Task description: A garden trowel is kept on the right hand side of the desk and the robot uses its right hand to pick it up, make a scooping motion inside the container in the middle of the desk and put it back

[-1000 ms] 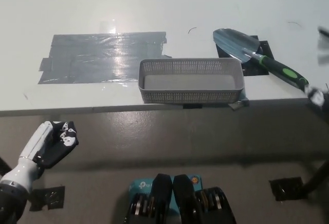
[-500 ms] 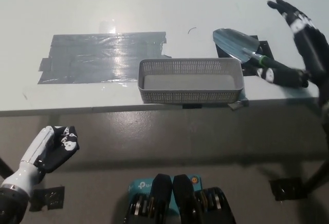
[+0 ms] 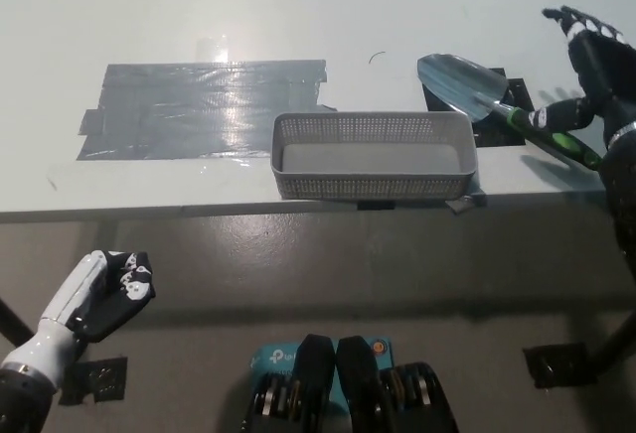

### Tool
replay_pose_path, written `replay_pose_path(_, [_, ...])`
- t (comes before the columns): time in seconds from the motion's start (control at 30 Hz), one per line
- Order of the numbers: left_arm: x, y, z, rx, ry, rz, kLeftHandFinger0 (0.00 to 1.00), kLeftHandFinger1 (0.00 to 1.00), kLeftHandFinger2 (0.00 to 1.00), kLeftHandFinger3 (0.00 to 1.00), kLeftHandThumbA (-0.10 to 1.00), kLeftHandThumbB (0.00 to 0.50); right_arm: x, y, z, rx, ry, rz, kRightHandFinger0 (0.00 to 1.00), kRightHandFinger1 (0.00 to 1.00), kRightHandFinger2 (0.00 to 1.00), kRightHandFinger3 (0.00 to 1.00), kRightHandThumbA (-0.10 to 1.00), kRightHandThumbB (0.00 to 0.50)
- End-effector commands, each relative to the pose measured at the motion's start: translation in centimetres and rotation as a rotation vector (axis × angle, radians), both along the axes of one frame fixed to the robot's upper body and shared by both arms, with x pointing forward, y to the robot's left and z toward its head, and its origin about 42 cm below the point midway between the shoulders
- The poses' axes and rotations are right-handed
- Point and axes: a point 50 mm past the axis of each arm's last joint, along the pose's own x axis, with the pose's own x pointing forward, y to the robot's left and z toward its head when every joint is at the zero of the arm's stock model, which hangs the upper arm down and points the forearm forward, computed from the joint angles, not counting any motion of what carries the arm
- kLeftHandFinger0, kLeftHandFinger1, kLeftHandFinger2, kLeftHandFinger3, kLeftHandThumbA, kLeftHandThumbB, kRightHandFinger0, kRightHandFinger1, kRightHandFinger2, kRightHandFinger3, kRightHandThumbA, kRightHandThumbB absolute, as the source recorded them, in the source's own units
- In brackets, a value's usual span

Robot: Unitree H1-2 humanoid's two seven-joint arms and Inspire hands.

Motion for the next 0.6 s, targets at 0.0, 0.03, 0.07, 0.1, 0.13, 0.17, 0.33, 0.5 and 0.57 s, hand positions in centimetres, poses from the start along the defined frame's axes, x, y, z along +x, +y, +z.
replay_pose_path(0.0, [0.1,0.8,1.6,0.034,-0.05,-0.013,0.0,0.0,0.0,0.04,-0.1,0.5,1.2,-1.5,2.6,-0.04,0.008,-0.072,1.0,1.0,1.0,1.0,1.0,0.5])
replay_pose_path(0.03, [0.1,0.8,1.7,0.035,-0.048,-0.015,0.0,0.0,0.0,0.04,-0.1,0.5,1.2,-1.7,2.0,-0.034,0.031,-0.077,1.0,1.0,1.0,1.0,1.0,0.5])
replay_pose_path(0.07, [0.2,0.9,1.9,0.042,-0.046,-0.011,0.0,0.0,0.0,0.06,-0.1,0.5,1.4,-1.8,1.5,-0.015,0.05,-0.086,1.0,1.0,1.0,1.0,1.0,0.5])
replay_pose_path(0.1, [0.2,0.9,1.9,0.042,-0.043,-0.011,0.0,0.0,0.0,0.07,-0.1,0.5,1.4,-1.9,0.9,0.002,0.073,-0.086,1.0,1.0,1.0,1.0,1.0,0.5])
replay_pose_path(0.13, [0.2,0.9,1.9,0.04,-0.039,-0.011,0.0,0.0,0.0,0.08,-0.1,0.5,1.4,-2.1,0.2,0.025,0.103,-0.085,1.0,1.0,1.0,1.0,1.0,0.5])
replay_pose_path(0.17, [0.2,0.9,1.9,0.047,-0.036,-0.014,0.0,0.0,0.0,0.08,-0.1,0.5,1.4,-2.1,-0.3,0.028,0.119,-0.085,1.0,1.0,1.0,1.0,1.0,0.5])
replay_pose_path(0.33, [0.1,0.6,1.6,0.05,-0.021,-0.027,0.0,0.0,0.0,0.08,-0.1,0.5,1.0,-1.3,-2.0,0.033,0.165,-0.039,1.0,1.0,1.0,1.0,1.0,0.5])
replay_pose_path(0.5, [0.0,0.6,1.5,0.045,-0.014,-0.033,0.0,0.0,0.0,0.09,-0.1,0.5,1.8,-1.8,-1.8,0.039,0.199,-0.047,1.0,1.0,1.0,1.0,1.0,0.5])
replay_pose_path(0.57, [-0.1,0.6,1.2,0.04,-0.009,-0.031,0.0,0.0,0.0,0.1,-0.1,0.5,2.1,-2.1,-1.8,0.044,0.211,-0.055,1.0,1.0,1.0,1.0,1.0,0.5])
